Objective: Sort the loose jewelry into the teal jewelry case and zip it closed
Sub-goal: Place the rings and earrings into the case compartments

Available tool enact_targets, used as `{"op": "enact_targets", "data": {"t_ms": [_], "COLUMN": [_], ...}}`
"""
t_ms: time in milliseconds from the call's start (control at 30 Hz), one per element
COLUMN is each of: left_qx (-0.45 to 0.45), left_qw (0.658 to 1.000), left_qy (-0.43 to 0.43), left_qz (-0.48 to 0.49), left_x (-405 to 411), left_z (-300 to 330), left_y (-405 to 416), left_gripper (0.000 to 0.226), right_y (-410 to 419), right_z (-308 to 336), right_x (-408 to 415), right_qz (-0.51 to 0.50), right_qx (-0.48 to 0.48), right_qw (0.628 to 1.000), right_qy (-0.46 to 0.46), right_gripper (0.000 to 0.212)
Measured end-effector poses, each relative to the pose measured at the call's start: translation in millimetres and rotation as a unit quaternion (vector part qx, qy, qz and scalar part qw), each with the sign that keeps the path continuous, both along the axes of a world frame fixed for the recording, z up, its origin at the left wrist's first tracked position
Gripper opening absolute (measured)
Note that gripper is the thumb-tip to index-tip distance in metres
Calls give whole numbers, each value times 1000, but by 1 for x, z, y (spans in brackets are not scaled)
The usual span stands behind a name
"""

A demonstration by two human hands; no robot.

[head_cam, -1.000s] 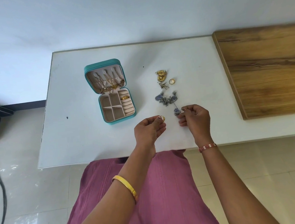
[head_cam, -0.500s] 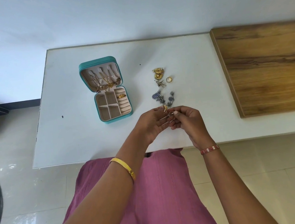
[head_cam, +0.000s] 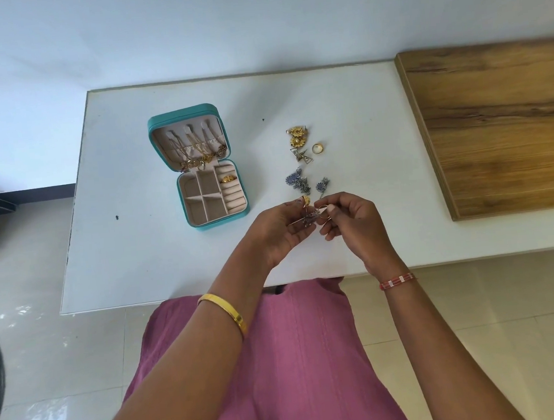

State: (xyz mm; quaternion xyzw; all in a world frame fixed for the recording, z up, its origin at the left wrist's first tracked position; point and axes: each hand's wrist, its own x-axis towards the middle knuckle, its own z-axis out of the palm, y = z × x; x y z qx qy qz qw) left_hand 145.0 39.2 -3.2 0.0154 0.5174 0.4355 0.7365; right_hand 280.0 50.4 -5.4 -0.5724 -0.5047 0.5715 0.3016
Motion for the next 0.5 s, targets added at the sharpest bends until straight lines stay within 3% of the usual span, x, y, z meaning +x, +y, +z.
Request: {"op": "enact_targets", "data": {"t_ms": [167, 500], "left_qx": [8, 16], "left_qw": [999, 994], "left_qy": [25, 33], "left_qz": [32, 104], "left_x": [-3, -4], "left_z": [0, 0], "left_y": [-1, -3], "left_gripper": [15, 15], "right_y": [0, -1], "right_z": [-6, -3], "right_x": [2, 5], "right_qz": [1, 15], "right_qx": [28, 24], "right_qw": [999, 999], "right_qy": [-45, -20], "right_gripper": [28, 28]}}
